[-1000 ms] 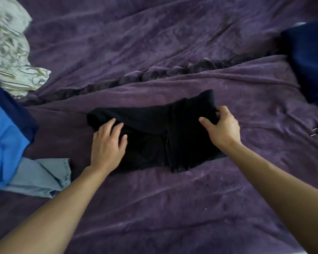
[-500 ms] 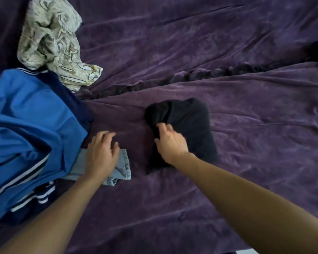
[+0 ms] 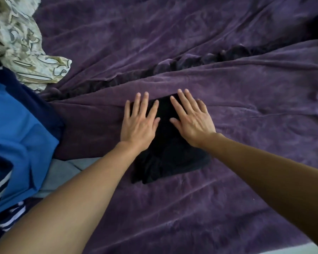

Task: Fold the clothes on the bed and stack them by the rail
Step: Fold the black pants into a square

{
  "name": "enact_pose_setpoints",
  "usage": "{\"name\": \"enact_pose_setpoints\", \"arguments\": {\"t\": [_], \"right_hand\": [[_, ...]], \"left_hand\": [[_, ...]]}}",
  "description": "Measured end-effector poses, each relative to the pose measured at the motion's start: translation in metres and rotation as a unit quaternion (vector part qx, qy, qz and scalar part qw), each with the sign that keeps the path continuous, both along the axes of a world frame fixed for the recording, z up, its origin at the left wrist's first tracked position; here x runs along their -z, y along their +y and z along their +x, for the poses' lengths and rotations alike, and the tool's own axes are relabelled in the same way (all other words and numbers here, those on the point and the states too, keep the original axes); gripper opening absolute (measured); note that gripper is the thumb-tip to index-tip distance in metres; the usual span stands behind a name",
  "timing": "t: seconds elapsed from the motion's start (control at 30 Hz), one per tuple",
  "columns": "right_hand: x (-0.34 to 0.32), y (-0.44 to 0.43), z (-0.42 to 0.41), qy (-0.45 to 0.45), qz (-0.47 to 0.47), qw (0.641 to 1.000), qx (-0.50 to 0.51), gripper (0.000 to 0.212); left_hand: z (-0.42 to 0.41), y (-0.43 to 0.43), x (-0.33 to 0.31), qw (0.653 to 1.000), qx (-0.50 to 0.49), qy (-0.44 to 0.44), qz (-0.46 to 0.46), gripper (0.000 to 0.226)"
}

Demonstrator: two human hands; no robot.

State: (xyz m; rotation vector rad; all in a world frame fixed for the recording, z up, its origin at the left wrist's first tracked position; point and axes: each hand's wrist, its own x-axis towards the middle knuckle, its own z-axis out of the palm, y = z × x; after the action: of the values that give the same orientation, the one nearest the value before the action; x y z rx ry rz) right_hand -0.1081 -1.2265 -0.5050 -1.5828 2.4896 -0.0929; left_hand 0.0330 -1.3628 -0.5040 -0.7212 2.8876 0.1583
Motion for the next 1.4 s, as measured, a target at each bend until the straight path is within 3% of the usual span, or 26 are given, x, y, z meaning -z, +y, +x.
{"name": "enact_pose_setpoints", "arguments": {"t": [0.17, 0.37, 0.43, 0.5, 0.57, 0.63, 0.83, 1.03, 1.4], "right_hand": [[0.048, 0.006, -0.021, -0.045, 0.084, 0.995, 0.004, 0.075], [0.043, -0.012, -0.053, -0.129, 0.040, 0.990, 0.036, 0.082], [0.032, -0.020, -0.058, -0.137, 0.062, 0.988, 0.024, 0.080], [0.019, -0.023, -0.062, -0.166, 0.106, 0.980, 0.029, 0.075], [0.004, -0.017, -0.061, -0.205, 0.114, 0.971, 0.049, 0.064], [-0.013, -0.001, -0.054, -0.218, 0.075, 0.971, 0.056, 0.052], [-0.088, 0.088, -0.011, -0.182, -0.036, 0.980, 0.073, 0.047], [-0.163, 0.198, 0.019, -0.145, -0.059, 0.976, 0.152, 0.034], [-0.275, 0.418, -0.053, -0.030, -0.116, 0.941, 0.316, 0.032]], "left_hand": [[0.008, -0.016, 0.038, 0.997, -0.034, -0.068, 0.018, 0.061], [-0.006, -0.021, 0.020, 0.996, -0.081, -0.025, 0.037, 0.063], [-0.010, -0.022, 0.008, 0.995, -0.086, -0.040, 0.034, 0.063], [-0.013, -0.022, -0.003, 0.987, -0.102, -0.064, 0.108, 0.061], [-0.012, -0.019, -0.015, 0.975, -0.115, -0.050, 0.183, 0.038], [-0.008, -0.014, -0.032, 0.974, -0.104, -0.021, 0.199, 0.030], [0.000, 0.032, -0.100, 0.983, -0.034, 0.007, 0.178, 0.027], [-0.009, 0.113, -0.165, 0.983, 0.072, 0.035, 0.163, 0.021], [-0.160, 0.304, -0.269, 0.943, 0.278, 0.082, 0.162, 0.017]]}}
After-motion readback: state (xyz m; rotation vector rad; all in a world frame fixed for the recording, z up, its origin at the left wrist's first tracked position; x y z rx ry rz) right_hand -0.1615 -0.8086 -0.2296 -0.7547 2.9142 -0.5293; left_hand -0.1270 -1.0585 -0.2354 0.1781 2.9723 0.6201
